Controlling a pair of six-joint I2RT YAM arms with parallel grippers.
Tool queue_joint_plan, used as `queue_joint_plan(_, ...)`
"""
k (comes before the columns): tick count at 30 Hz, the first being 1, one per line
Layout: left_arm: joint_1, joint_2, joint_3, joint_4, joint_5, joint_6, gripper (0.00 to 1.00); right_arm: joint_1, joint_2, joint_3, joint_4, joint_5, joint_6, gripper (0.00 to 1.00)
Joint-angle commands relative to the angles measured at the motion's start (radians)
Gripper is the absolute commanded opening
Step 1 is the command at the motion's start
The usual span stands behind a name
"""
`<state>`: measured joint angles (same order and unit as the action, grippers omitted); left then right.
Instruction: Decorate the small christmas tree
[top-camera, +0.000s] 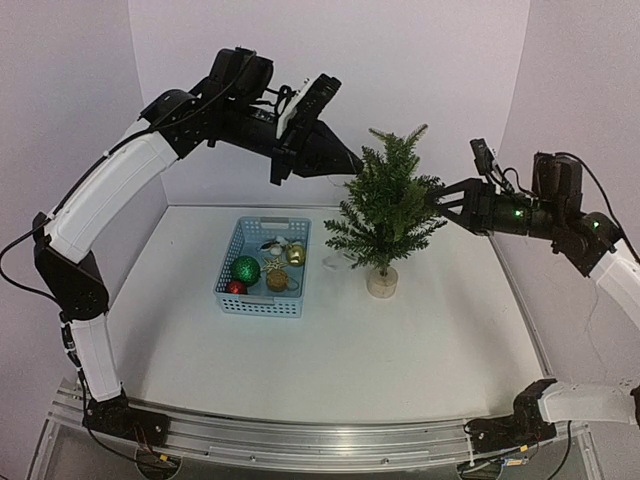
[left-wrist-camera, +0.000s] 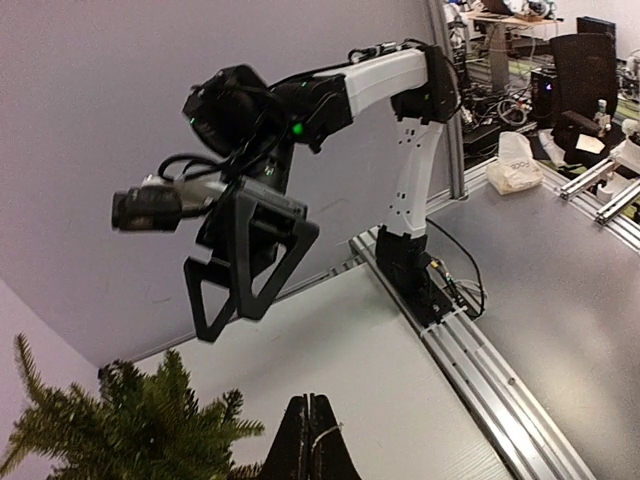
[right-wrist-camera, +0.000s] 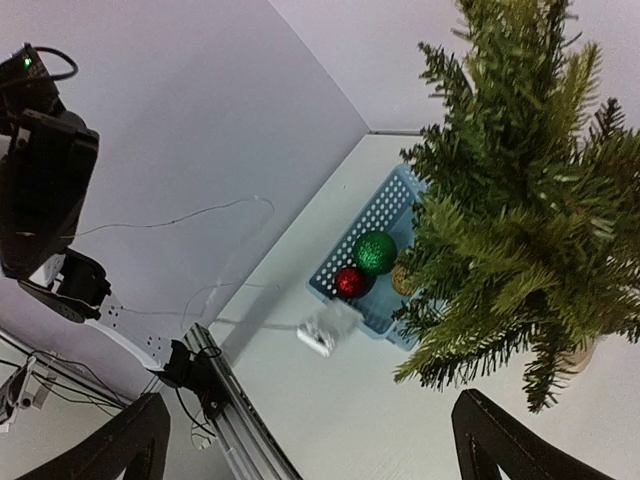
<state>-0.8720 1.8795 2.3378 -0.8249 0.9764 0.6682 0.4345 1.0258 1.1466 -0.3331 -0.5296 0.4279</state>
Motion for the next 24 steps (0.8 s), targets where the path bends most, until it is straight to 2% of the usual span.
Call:
queue_joint_plan(1,-0.028,0.041,0.068,0.069,0.118,0.024,0.00,0.084,-0.020,-0.064,0.133,0.038,0.051,0.98)
queue_joint_plan(3,-0.032,0.052,0.083,0.086,0.125,0.019,0.00,0.145,0.008,-0.077,0.221,0.065,0.055,0.98)
queue_joint_plan(7,-0.032,0.060,0.085,0.124,0.125,0.001,0.00,0.237,0.105,-0.035,0.260,0.101,0.009,0.97)
queue_joint_plan(10,-0.033,0.062,0.086,0.123,0.128,0.006,0.00,0.257,0.156,-0.034,0.323,0.069,0.023,0.95)
queue_joint_plan(14,-0.033,0.061,0.092,0.112,0.124,0.022,0.00,0.265,0.199,-0.021,0.325,0.108,0.034,0.88)
queue_joint_plan(17,-0.033,0.063,0.098,0.110,0.129,0.021,0.00,0.265,0.222,-0.014,0.403,0.113,0.058,0.84)
queue_joint_plan(20,-0.033,0.069,0.103,0.119,0.132,0.012,0.00,0.266,0.259,0.010,0.447,0.093,0.074,0.75)
queue_joint_plan(24,-0.033,0.073,0.110,0.134,0.129,-0.003,0.00,0.265,0.298,0.035,0.451,0.099,0.071,0.47)
